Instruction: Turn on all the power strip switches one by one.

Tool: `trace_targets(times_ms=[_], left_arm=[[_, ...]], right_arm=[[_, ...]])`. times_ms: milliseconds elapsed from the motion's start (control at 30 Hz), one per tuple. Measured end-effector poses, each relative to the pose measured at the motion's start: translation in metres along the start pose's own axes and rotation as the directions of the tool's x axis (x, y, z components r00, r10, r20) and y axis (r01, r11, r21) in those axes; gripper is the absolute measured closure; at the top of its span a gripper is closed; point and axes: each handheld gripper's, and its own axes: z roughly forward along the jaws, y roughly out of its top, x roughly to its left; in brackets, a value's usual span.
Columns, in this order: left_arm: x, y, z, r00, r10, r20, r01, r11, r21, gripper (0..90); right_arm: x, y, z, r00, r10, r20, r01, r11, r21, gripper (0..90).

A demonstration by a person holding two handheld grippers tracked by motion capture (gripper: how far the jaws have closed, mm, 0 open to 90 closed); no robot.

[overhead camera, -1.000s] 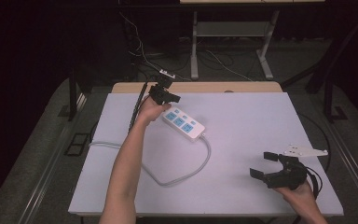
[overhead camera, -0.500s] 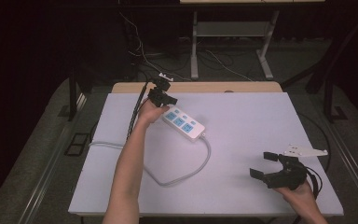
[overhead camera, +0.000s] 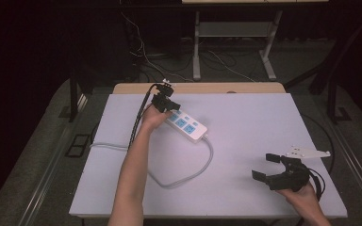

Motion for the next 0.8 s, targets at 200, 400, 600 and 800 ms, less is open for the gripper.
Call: trace_targets(times_ms=[200,400,600,800], left_arm=[[0.0011,-0.0033,0.0042,0.9998,-0.012,0.015,0.012,0.9998,0.013,89.5],[0.0023,-0.0039,0.0044,0.9997,-0.021,0.009,0.02,0.9998,0.004,89.5],[0.004,-0.0047,0.0052,0.9993,-0.033,0.016,0.033,0.9995,0.0,89.6],[0.0047,-0.0048,0.0062,0.999,-0.042,0.016,0.042,0.9991,0.0,89.7]], right_arm=[[-0.0002,0.0001,0.0001,1.0,0.001,0.0,-0.001,1.0,0.001,0.4],[0.0001,-0.0001,0.0,1.0,0.0,-0.002,0.0,1.0,0.0,0.4],[0.0001,-0.0001,-0.0002,1.0,0.0,-0.001,0.0,1.0,0.0,0.4],[0.0006,-0.0001,0.0001,1.0,-0.002,-0.002,0.002,1.0,0.001,0.4]])
